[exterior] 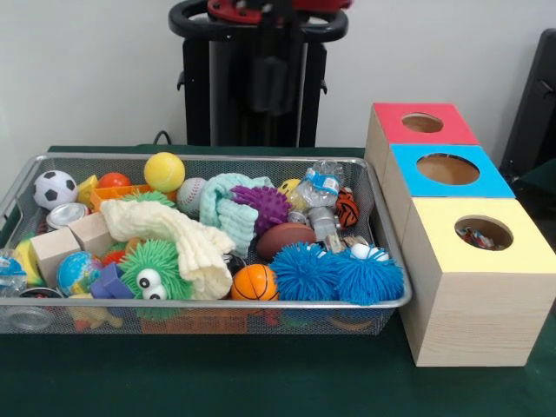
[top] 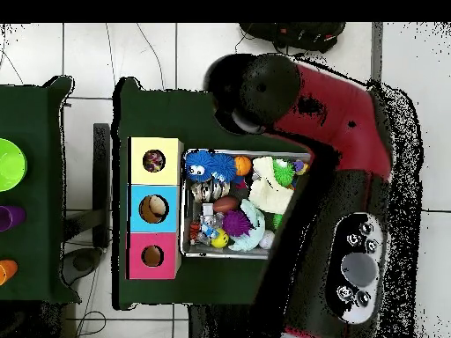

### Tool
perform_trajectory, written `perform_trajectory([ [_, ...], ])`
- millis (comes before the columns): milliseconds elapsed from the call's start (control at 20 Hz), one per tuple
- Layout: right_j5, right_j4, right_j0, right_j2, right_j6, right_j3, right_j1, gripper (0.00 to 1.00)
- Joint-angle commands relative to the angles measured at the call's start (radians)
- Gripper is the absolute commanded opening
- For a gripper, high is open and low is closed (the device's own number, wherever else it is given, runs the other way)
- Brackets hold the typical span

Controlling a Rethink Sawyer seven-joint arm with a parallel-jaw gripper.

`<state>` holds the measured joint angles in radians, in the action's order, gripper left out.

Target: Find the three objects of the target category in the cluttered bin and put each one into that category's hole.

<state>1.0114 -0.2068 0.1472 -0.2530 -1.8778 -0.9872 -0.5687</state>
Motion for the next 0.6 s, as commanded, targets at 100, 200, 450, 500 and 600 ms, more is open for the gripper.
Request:
perform_trajectory([
  [100, -0.004, 0.096, 0.099, 0.229, 0.315, 0.163, 0.165, 0.0],
  [200, -0.001, 0.116, 0.107, 0.247, 0.304, 0.157, 0.155, 1.0],
  [450, -0.012, 0.131, 0.114, 0.262, 0.296, 0.156, 0.161, 1.0],
  [500, -0.012, 0.136, 0.114, 0.27, 0.29, 0.165, 0.17, 1.0],
  [600, -0.028, 0.148, 0.11, 0.275, 0.273, 0.154, 0.169, 1.0],
])
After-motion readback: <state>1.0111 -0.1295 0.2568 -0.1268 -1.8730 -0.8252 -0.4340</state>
